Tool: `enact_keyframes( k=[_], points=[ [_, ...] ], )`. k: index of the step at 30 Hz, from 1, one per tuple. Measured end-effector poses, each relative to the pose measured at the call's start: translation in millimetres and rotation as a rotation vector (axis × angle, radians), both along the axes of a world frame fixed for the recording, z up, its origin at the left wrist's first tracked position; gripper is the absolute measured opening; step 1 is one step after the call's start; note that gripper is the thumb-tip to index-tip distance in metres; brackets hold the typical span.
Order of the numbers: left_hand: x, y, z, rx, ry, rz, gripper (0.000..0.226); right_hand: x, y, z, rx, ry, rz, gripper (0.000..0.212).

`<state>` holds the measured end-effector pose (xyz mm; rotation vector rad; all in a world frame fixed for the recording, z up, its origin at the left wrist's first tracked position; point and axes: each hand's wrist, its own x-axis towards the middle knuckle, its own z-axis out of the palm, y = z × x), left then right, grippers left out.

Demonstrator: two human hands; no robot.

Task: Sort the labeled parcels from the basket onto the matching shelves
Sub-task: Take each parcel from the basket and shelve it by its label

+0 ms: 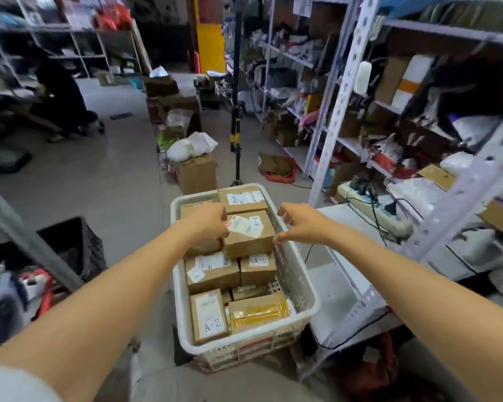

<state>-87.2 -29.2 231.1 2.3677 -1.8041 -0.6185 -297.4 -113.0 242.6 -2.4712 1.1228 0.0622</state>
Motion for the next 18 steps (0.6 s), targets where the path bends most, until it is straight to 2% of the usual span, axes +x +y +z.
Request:
enact_keyframes(
  k=[8,13,18],
  points=[
    [68.5,-40.6,-25.3,0.035,0.070,0.060,0.032,63.0,-62.4,-28.1,0.044,0.110,0.027,0.065],
    [82.3,-69.6,-47.8,0.061,0.137,0.076,0.034,83.3,-100.0,-48.6,0.057,0.155,0.040,0.064],
    [98.1,-99.8,-77.4,0.126,0.127,0.154,0.036,103.5,-143.6,-82.0,0.087,0.198,0.080,0.067]
  ],
)
